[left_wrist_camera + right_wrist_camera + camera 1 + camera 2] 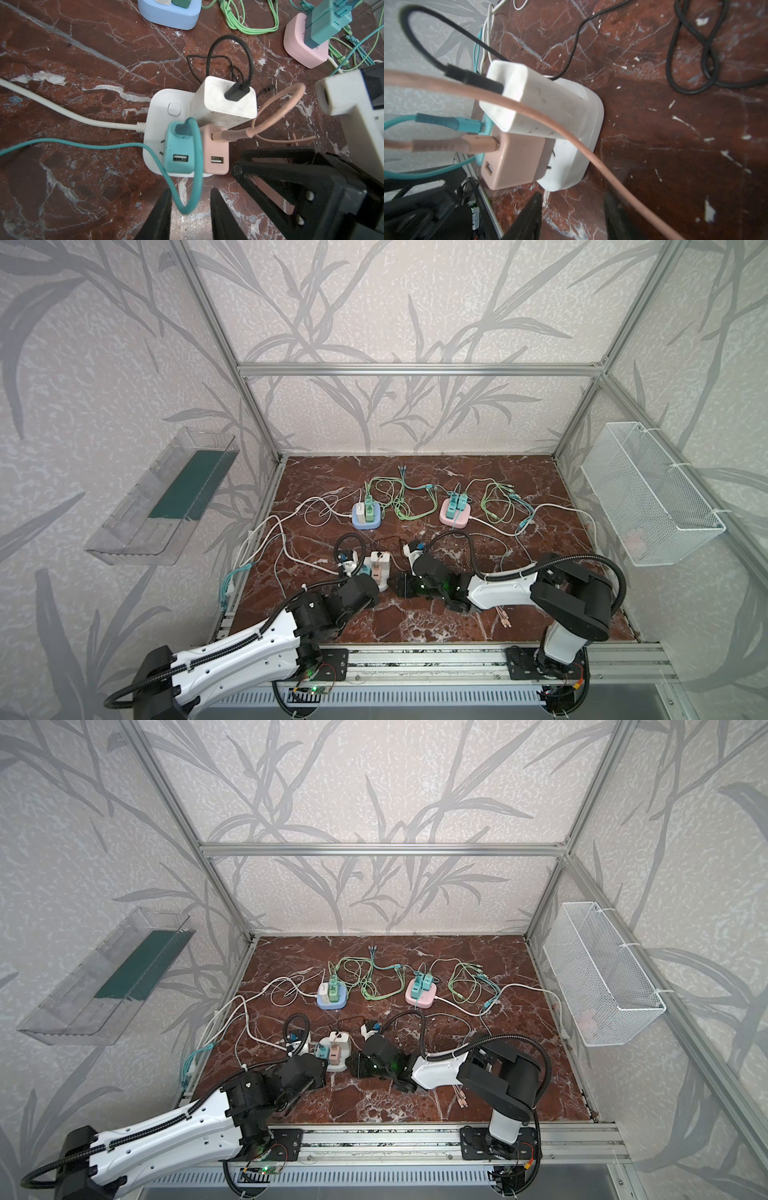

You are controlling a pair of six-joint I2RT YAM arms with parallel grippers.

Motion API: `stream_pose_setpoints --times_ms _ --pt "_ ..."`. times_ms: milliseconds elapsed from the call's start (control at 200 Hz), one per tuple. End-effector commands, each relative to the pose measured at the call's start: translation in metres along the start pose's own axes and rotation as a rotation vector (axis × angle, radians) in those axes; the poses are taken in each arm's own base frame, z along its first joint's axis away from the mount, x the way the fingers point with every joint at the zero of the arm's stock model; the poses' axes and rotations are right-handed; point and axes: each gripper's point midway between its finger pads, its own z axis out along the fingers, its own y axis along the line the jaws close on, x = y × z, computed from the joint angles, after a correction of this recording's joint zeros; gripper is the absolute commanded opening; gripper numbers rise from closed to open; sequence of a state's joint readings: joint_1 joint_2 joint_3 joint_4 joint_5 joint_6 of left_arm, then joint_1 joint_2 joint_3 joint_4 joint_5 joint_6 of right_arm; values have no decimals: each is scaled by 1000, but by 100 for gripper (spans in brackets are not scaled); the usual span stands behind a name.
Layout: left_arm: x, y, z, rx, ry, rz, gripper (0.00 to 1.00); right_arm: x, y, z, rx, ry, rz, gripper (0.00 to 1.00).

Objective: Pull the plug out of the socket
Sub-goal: 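Close the left gripper on the teal plug while the right gripper nears the white charger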

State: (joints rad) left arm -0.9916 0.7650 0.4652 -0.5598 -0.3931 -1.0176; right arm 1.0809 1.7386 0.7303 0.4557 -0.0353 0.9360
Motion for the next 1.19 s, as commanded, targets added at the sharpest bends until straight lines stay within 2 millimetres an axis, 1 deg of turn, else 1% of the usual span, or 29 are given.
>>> stream_pose_setpoints --times_ms 0,95,230,340,440,610,790,985,1060,1190 --pt "-15 -13 -6 32 -28 -11 31 -1 4 4 1 5 4 49" --pt "-18 -17 -7 37 -27 -10 30 -2 2 5 4 6 7 49" --pt "-20 -14 -3 13 -38 -5 30 -3 2 7 -3 9 10 49" --pt "-22 -9 0 -27 -41 -6 35 -3 -3 8 12 13 12 49" --pt "-26 -5 2 -52 -58 -7 38 -4 -3 7 9 12 12 49" --pt "-33 -3 0 -59 -88 1 38 -4 0 10 -9 18 3 49" --pt "-33 3 4 -92 -88 49 40 -3 -2 13 -5 29 5 48" --pt "-37 3 8 -87 -92 64 40 -3 -4 13 0 28 6 48" --pt "-36 0 13 -66 -77 64 39 -4 -4 14 2 30 4 48" --pt "-33 1 19 -72 -49 67 38 -6 -5 15 8 30 1 48"
